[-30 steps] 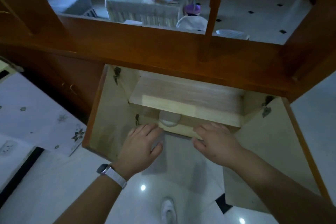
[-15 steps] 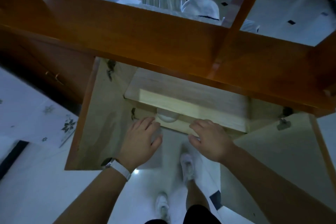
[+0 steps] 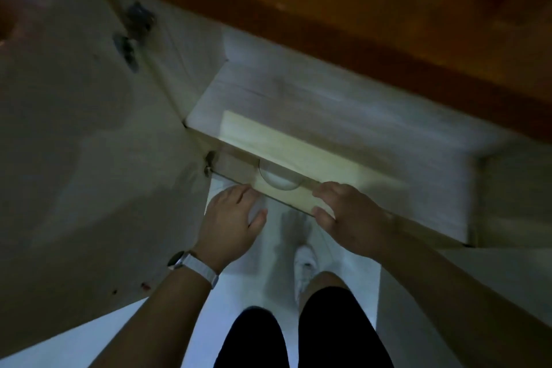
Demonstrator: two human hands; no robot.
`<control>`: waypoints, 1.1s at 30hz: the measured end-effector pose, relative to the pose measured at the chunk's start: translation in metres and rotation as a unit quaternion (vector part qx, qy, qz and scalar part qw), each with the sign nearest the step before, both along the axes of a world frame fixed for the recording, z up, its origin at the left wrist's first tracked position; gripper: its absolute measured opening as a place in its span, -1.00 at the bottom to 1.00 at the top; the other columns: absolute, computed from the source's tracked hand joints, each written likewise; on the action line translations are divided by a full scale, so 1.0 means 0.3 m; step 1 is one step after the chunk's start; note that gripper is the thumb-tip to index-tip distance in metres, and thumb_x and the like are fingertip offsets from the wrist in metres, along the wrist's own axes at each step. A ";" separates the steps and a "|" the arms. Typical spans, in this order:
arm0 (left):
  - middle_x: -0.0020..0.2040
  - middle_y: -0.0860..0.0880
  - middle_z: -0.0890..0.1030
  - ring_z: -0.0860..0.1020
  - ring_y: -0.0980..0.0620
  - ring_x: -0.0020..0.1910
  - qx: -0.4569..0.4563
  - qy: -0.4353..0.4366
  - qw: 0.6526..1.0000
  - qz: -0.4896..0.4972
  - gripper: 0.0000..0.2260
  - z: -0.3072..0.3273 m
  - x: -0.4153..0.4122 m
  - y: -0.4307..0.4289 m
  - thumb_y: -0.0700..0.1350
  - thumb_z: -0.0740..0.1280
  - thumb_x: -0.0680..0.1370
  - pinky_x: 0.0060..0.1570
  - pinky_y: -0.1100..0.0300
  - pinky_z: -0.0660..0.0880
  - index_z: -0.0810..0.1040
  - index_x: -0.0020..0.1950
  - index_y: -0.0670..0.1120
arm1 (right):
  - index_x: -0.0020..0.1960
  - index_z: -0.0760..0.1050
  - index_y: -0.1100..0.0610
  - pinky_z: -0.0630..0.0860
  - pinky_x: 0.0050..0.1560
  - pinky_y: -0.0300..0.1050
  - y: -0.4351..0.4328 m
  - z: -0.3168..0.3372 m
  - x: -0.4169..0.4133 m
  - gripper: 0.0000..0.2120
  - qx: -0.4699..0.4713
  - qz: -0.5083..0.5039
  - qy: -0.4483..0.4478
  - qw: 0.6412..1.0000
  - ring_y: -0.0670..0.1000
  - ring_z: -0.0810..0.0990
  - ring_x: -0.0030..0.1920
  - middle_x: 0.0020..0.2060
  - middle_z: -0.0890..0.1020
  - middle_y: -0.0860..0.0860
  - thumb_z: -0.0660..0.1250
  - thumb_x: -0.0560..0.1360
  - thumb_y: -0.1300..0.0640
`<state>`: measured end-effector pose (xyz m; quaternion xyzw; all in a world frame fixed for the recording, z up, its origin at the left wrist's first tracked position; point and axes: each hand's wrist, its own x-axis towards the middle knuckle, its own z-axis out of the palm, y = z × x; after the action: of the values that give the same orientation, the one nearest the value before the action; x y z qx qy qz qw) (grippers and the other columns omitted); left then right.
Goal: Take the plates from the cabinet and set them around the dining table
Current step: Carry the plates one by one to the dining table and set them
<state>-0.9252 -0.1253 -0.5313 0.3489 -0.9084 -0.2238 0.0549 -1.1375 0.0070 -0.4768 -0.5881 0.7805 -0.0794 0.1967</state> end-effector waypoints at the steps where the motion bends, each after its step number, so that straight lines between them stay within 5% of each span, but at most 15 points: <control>1: 0.24 -0.16 0.59 0.52 -0.16 0.21 -0.003 -0.002 1.000 0.004 -0.58 -0.079 -0.014 -0.021 0.09 0.18 0.53 0.22 -0.02 0.42 0.59 0.23 -0.13 | 0.23 0.54 0.10 0.52 0.12 0.02 -0.019 -0.073 -0.002 -0.63 -0.010 0.006 0.000 1.000 0.13 0.54 0.17 0.20 0.58 0.07 0.24 0.52 -0.05; 6: 0.20 -0.18 0.60 0.54 -0.20 0.15 -0.008 0.001 1.000 0.016 -0.61 -0.464 -0.078 -0.133 0.03 0.23 0.50 0.15 -0.03 0.47 0.58 0.22 -0.14 | 0.02 0.61 0.17 0.59 -0.14 -0.03 -0.087 -0.441 0.000 -0.78 -0.057 0.034 -0.002 0.998 0.15 0.62 -0.01 -0.01 0.65 0.13 0.36 0.43 0.08; 10: 0.15 -0.17 0.61 0.56 -0.21 0.08 -0.029 0.007 1.000 0.008 -0.63 -0.738 -0.126 -0.189 0.02 0.24 0.48 0.08 -0.04 0.51 0.60 0.17 -0.15 | 0.28 0.51 0.08 0.48 0.15 0.00 -0.130 -0.742 -0.062 -0.62 -0.010 0.009 -0.005 1.000 0.09 0.47 0.27 0.30 0.51 0.06 0.27 0.53 -0.06; 13: 0.19 -0.15 0.60 0.54 -0.20 0.13 -0.037 -0.009 0.999 0.006 -0.61 -0.925 -0.168 -0.228 0.05 0.23 0.47 0.10 -0.04 0.47 0.58 0.20 -0.11 | 0.34 0.46 0.08 0.46 0.24 0.04 -0.153 -0.944 -0.113 -0.44 0.036 -0.013 -0.015 0.999 0.12 0.44 0.33 0.35 0.48 0.07 0.08 0.51 -0.23; 17: 0.21 -0.14 0.58 0.51 -0.20 0.15 0.022 -0.016 0.999 0.046 -0.54 -1.111 -0.249 -0.274 0.09 0.21 0.47 0.07 0.00 0.45 0.54 0.27 -0.13 | 0.39 0.39 0.12 0.35 0.33 -0.01 -0.182 -1.171 -0.207 -0.51 0.082 -0.104 -0.064 0.989 0.11 0.40 0.35 0.35 0.44 0.09 0.16 0.57 -0.13; 22: 0.11 -0.06 0.57 0.52 -0.09 0.11 0.242 0.071 0.946 0.205 -0.64 -1.302 -0.336 -0.351 0.04 0.27 0.57 0.05 0.10 0.44 0.45 0.33 -0.06 | 0.12 0.50 0.08 0.29 -0.05 -0.23 -0.258 -1.366 -0.291 -0.78 0.001 -0.175 -0.109 0.979 0.03 0.52 0.03 -0.05 0.54 0.00 0.22 0.57 -0.01; 25: -0.06 0.04 0.54 0.51 -0.03 0.02 0.262 0.115 0.924 0.254 -0.72 -1.387 -0.372 -0.391 0.00 0.28 0.58 -0.01 0.16 0.37 0.46 0.26 -0.06 | 0.04 0.42 0.12 0.31 -0.17 -0.15 -0.308 -1.435 -0.323 -0.85 -0.014 -0.226 -0.133 0.965 0.06 0.47 -0.17 -0.25 0.46 -0.07 0.17 0.60 0.05; 29: -0.10 0.07 0.57 0.56 -0.01 -0.01 0.270 0.158 0.912 0.266 -0.82 -1.448 -0.417 -0.447 0.05 0.28 0.55 0.00 0.10 0.48 0.52 0.09 0.02 | 0.21 0.33 0.16 0.39 -0.17 -0.16 -0.376 -1.536 -0.368 -0.66 -0.042 -0.291 -0.179 0.939 0.13 0.57 -0.07 -0.09 0.57 0.06 0.26 0.55 -0.01; 33: -0.11 0.04 0.65 0.62 0.05 -0.10 0.287 0.175 0.912 0.237 -0.83 -1.455 -0.484 -0.489 0.11 0.34 0.52 -0.09 0.10 0.56 0.58 0.01 0.05 | 0.33 0.22 0.26 0.35 -0.47 -0.45 -0.430 -1.578 -0.413 -0.48 -0.088 -0.307 -0.227 0.920 0.02 0.50 -0.10 0.00 0.50 0.04 0.35 0.52 0.05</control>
<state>-1.0703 -0.2719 -0.9677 0.5100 -0.6715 -0.5127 0.1616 -1.2614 -0.1220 -0.9503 -0.3006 0.8470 -0.3356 0.2821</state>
